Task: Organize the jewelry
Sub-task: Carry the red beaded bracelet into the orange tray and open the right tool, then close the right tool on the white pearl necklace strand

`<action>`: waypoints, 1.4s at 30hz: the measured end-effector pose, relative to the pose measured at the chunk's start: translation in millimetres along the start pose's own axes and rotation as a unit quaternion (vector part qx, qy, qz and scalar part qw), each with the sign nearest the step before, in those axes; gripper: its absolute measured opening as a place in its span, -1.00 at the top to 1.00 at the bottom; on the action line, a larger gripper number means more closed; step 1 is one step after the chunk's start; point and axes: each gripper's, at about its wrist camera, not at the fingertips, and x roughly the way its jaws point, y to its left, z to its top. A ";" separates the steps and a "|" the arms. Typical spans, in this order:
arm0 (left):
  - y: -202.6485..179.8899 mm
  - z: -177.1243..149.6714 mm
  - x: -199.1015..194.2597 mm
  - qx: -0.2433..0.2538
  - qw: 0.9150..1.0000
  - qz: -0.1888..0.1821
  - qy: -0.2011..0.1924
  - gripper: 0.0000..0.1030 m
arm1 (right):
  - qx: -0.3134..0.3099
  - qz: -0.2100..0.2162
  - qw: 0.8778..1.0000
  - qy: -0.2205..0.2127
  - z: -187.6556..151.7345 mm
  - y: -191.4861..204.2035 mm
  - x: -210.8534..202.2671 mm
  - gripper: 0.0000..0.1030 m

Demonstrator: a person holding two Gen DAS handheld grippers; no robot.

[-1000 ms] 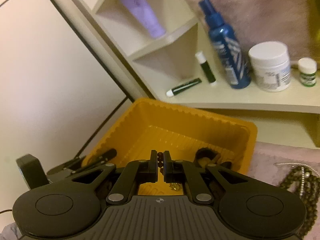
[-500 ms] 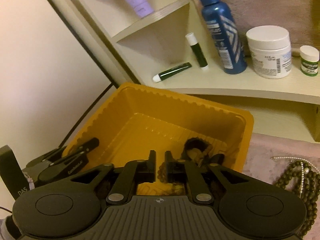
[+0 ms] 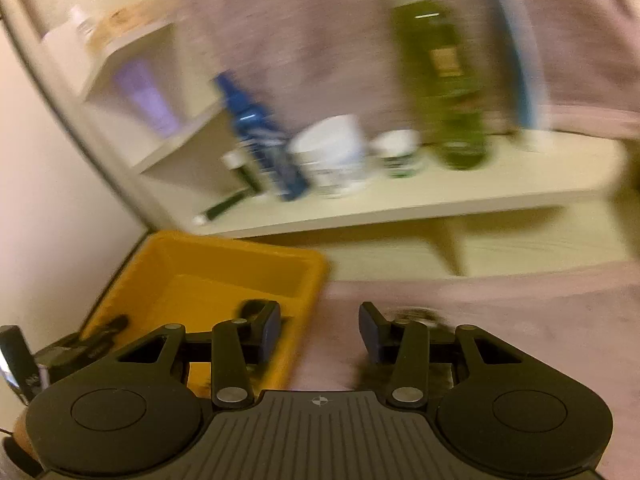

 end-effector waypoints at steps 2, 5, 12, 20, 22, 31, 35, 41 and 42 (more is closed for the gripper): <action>0.0 -0.5 -0.3 0.000 1.000 0.001 0.000 0.64 | 0.010 -0.023 1.000 -0.009 -3.7 -16.0 -14.7 0.14; -0.8 -1.1 -0.5 0.002 1.000 0.002 -0.001 0.64 | 0.020 -0.047 0.999 -0.016 -13.7 -35.6 -33.8 0.14; -2.8 0.3 1.1 0.007 1.000 0.005 -0.001 0.64 | 0.012 -0.079 0.997 0.004 -47.6 -56.2 -54.4 0.14; -3.0 -0.7 0.7 0.011 1.000 0.006 -0.003 0.63 | 0.010 -0.085 0.996 0.024 -71.3 -55.7 -50.8 0.14; -2.9 -0.7 0.8 0.011 1.000 0.006 -0.003 0.63 | 0.005 -0.086 0.996 0.027 -74.5 -54.1 -49.8 0.14; -3.5 -0.6 -0.2 0.013 1.000 0.006 -0.005 0.64 | -0.038 -0.086 0.995 0.037 -80.0 -40.4 -38.4 0.15; -2.9 -0.6 -1.6 0.013 1.000 0.005 -0.005 0.64 | -0.077 -0.091 0.992 0.037 -80.1 -31.5 -25.3 0.15; -2.7 -0.6 -1.8 0.012 1.000 0.005 -0.005 0.64 | -0.135 -0.085 0.986 0.043 -80.5 -17.3 -2.6 0.45; -2.7 -0.6 -1.8 0.012 1.000 0.005 -0.005 0.64 | -0.144 -0.086 0.985 0.048 -80.2 -15.1 2.1 0.46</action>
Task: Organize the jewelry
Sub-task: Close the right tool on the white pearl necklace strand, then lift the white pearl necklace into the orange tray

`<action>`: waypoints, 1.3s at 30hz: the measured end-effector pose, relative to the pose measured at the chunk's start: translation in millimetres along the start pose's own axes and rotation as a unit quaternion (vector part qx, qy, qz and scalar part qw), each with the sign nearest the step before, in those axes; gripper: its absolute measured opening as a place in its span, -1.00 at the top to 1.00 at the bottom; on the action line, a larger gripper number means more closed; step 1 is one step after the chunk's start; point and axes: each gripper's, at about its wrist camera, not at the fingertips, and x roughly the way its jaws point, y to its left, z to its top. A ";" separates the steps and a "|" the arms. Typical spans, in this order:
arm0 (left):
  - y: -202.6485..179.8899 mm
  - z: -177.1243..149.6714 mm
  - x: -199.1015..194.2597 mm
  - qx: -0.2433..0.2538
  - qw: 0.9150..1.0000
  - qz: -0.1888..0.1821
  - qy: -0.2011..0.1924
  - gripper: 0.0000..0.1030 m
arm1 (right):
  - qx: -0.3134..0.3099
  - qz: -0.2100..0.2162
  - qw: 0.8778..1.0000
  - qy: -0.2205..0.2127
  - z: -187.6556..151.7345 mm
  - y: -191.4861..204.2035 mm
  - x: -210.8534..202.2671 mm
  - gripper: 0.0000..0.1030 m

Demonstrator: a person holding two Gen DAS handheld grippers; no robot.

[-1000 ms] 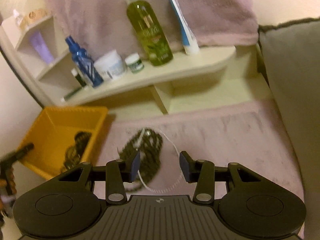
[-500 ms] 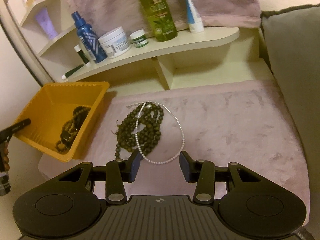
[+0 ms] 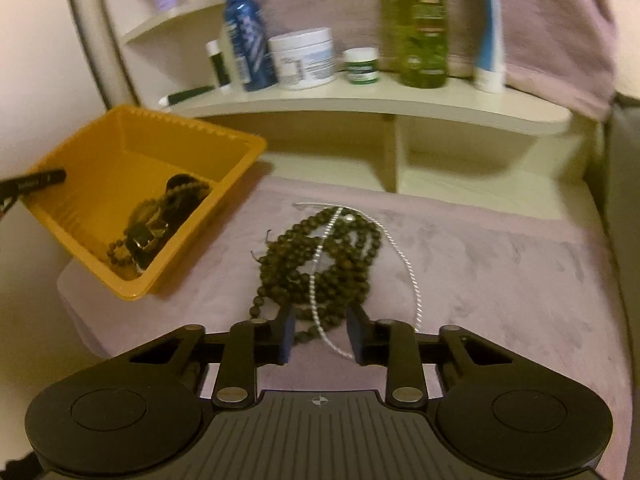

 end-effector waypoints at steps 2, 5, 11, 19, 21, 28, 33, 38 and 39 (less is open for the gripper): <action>-0.1 0.0 0.1 0.000 1.000 0.000 0.000 0.64 | -0.016 0.000 1.000 0.000 1.8 4.2 6.6 0.51; -0.3 -0.1 0.4 0.000 1.000 0.000 0.000 0.64 | -0.028 -0.002 1.000 0.003 4.8 6.7 16.5 0.59; 0.6 0.3 0.3 -0.001 1.000 -0.001 0.001 0.64 | -0.035 -0.009 0.999 0.013 11.2 5.5 35.9 0.67; 0.6 0.3 0.0 -0.002 1.000 -0.001 0.002 0.64 | -0.032 -0.005 0.999 0.004 16.4 -1.6 37.2 0.95; 0.4 0.3 -0.1 -0.002 1.000 -0.001 0.002 0.64 | -0.023 -0.005 1.000 -0.012 18.1 -5.8 29.2 0.95; 0.8 0.5 -0.6 -0.003 1.000 -0.001 0.001 0.64 | 0.007 -0.011 0.998 -0.068 32.3 -26.0 -4.5 0.95; 0.3 0.7 -1.2 -0.003 1.000 -0.001 0.000 0.64 | 0.030 -0.013 0.994 -0.102 40.3 -41.2 -20.5 0.95; 0.4 0.8 -1.5 -0.002 1.000 -0.001 0.000 0.64 | 0.056 -0.018 0.989 -0.132 45.1 -55.4 -39.6 0.95; 0.4 0.8 -1.5 -0.002 1.000 -0.001 0.000 0.64 | 0.059 -0.019 0.989 -0.138 46.8 -57.3 -43.9 0.95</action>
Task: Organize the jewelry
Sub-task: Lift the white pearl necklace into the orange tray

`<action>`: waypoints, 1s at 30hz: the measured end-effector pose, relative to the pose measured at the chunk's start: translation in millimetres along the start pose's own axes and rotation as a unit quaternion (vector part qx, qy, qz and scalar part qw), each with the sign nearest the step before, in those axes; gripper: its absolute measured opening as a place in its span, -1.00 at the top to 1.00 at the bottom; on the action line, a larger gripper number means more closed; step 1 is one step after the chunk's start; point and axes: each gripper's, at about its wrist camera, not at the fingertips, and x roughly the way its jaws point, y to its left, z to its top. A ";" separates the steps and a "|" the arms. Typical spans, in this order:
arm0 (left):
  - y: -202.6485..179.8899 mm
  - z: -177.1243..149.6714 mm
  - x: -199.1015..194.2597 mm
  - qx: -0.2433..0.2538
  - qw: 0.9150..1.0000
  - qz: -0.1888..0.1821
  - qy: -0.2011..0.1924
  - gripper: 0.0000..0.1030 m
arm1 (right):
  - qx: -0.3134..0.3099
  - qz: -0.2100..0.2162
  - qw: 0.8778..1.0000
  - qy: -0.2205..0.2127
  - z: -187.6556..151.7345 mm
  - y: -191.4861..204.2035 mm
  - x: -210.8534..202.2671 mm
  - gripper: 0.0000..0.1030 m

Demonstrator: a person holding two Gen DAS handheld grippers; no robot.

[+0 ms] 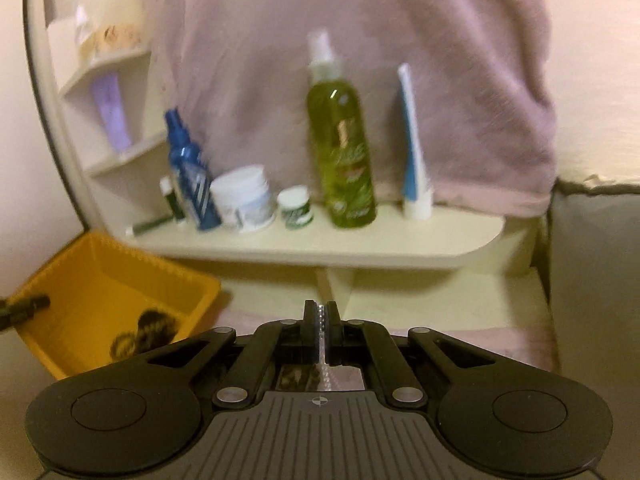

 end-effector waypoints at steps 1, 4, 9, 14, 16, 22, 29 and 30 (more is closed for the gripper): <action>-0.1 0.3 -0.2 0.000 1.000 0.000 0.000 0.64 | 0.001 -0.002 1.000 -0.006 3.8 -1.3 -4.5 0.95; -0.4 0.6 -1.5 0.001 1.000 0.000 -0.002 0.64 | 0.001 -0.002 1.000 -0.028 14.5 -4.1 -21.0 0.95; 0.1 0.0 -2.9 0.001 1.000 -0.001 -0.003 0.65 | -0.003 -0.004 0.998 -0.064 32.7 -6.2 -47.9 0.95; 1.1 -0.2 -3.8 0.001 1.000 -0.002 -0.003 0.66 | -0.011 -0.006 0.997 -0.083 44.1 -4.5 -66.9 0.95; 1.1 -0.3 -4.1 0.001 1.000 -0.002 -0.004 0.66 | -0.013 -0.005 0.996 -0.087 48.4 -3.1 -72.4 0.95; 1.0 0.1 -6.7 0.000 1.000 -0.003 -0.006 0.67 | -0.027 0.017 0.996 -0.087 61.5 12.8 -81.7 0.95; 2.1 -0.6 -8.0 -0.003 1.000 -0.005 -0.007 0.67 | -0.036 0.079 0.992 -0.092 74.7 46.1 -80.8 0.95; 2.0 -0.7 -7.8 -0.003 1.000 -0.005 -0.006 0.67 | -0.036 0.090 0.991 -0.092 76.9 51.9 -77.9 0.95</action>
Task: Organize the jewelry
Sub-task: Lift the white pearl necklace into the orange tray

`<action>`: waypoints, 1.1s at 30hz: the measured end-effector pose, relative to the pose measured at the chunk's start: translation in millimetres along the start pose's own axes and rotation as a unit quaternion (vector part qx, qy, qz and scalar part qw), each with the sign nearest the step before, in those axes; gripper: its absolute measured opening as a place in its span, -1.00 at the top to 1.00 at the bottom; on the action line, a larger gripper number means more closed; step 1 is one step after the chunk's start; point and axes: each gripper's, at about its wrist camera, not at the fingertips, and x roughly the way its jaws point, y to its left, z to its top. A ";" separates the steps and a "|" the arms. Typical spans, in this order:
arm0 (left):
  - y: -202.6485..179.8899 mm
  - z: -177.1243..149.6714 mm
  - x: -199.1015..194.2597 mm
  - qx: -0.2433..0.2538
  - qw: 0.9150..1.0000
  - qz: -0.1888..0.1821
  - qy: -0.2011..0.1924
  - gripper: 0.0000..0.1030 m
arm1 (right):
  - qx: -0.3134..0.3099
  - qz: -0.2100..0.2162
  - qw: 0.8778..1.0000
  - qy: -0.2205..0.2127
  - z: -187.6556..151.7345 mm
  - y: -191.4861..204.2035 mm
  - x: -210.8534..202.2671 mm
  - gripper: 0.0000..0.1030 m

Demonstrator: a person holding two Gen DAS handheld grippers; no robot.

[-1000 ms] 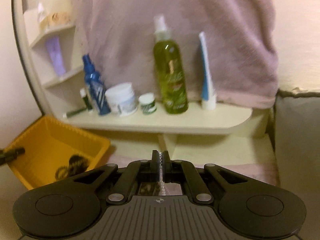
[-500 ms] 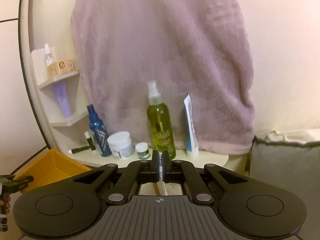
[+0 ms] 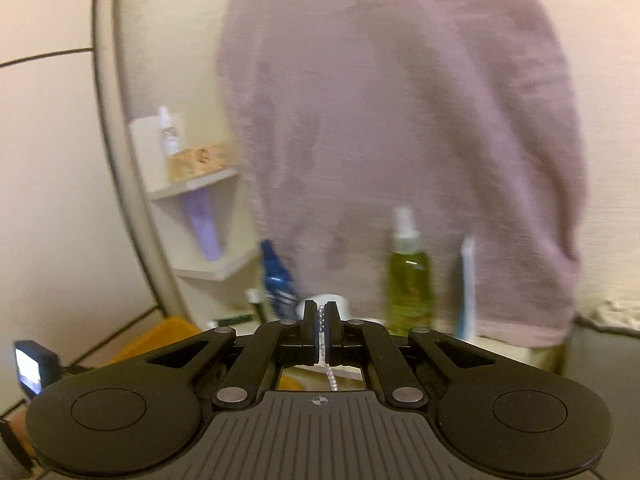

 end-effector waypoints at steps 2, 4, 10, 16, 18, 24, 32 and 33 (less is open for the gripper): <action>0.4 -0.3 -0.3 -0.001 1.000 0.000 0.000 0.67 | 0.003 0.022 1.000 0.004 4.0 10.1 10.6 0.95; 0.3 -0.4 -0.4 -0.001 1.000 0.000 0.000 0.67 | 0.006 0.047 0.999 0.009 8.2 22.2 23.8 0.95; 1.6 -0.1 -0.9 -0.003 1.000 -0.003 -0.001 0.67 | -0.010 0.106 0.994 0.035 8.3 65.8 68.0 0.95; 2.1 -0.8 -1.9 -0.006 1.000 -0.004 -0.001 0.67 | -0.021 0.146 0.987 0.057 -6.5 101.7 103.9 0.95; 2.2 -0.8 -1.7 -0.007 1.000 -0.005 -0.001 0.67 | -0.022 0.155 0.986 0.061 -10.0 110.0 112.3 0.95; 2.2 -1.0 -2.6 -0.007 1.000 -0.005 -0.001 0.67 | -0.009 0.164 0.983 0.087 -25.9 121.0 142.0 0.95; 1.2 -0.4 0.6 -0.004 1.000 -0.004 0.003 0.67 | -0.003 0.148 0.977 0.156 -66.9 117.0 174.2 0.95; 1.0 -0.2 1.2 -0.004 1.000 -0.004 0.003 0.67 | -0.002 0.146 0.976 0.163 -70.7 116.1 177.1 0.95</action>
